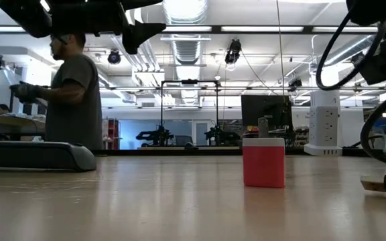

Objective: Insert USB
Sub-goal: Insert the pink charger adapter into the right black outlet extension

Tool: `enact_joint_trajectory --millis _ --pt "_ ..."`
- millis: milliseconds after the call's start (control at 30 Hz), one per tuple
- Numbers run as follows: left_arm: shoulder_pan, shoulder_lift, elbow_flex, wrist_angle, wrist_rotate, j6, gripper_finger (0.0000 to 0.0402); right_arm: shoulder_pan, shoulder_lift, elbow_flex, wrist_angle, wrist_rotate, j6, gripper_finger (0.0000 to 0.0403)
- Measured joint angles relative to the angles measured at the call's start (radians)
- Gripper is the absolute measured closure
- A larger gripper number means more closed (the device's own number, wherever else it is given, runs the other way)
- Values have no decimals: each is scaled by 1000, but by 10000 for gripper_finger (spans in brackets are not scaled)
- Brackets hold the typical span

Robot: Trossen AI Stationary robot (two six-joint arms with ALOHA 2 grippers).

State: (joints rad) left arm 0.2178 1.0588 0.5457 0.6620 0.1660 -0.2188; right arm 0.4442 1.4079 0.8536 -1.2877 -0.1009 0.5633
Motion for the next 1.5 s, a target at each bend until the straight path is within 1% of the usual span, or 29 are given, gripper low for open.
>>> enact_joint_trajectory --millis 267,433,500,633,700,800,1000,1100,1167,1333,1400,1500 --pt "0 0 2 -4 0 1 58 -6 6 -51 75 -3 -42 222" --pt "0 -7 2 -8 0 1 66 -17 6 -69 95 -7 -50 222" --pt "0 -18 2 -8 19 13 71 -21 7 -83 111 -9 -51 222" --pt "-3 -73 2 -16 102 52 80 -24 3 -115 134 -39 -52 222" --pt "-5 -106 1 -39 144 54 84 -24 3 -132 140 -72 -55 222" --pt "-5 -163 2 -82 191 58 88 -27 3 -139 142 -83 -64 222" --pt "-5 -273 1 -158 199 87 98 -34 4 -144 155 -80 -61 222" --pt "-5 -310 1 -193 200 87 104 -39 5 -145 154 -78 -42 221" --pt "-5 -320 1 -204 200 85 108 -38 7 -138 145 -73 -20 207" --pt "-5 -324 1 -210 200 80 116 -39 12 -100 118 -35 64 123" --pt "-5 -319 1 -210 200 80 119 -39 12 -80 123 -8 77 97" --pt "-5 -305 1 -212 198 82 121 -39 12 -46 141 70 80 73"
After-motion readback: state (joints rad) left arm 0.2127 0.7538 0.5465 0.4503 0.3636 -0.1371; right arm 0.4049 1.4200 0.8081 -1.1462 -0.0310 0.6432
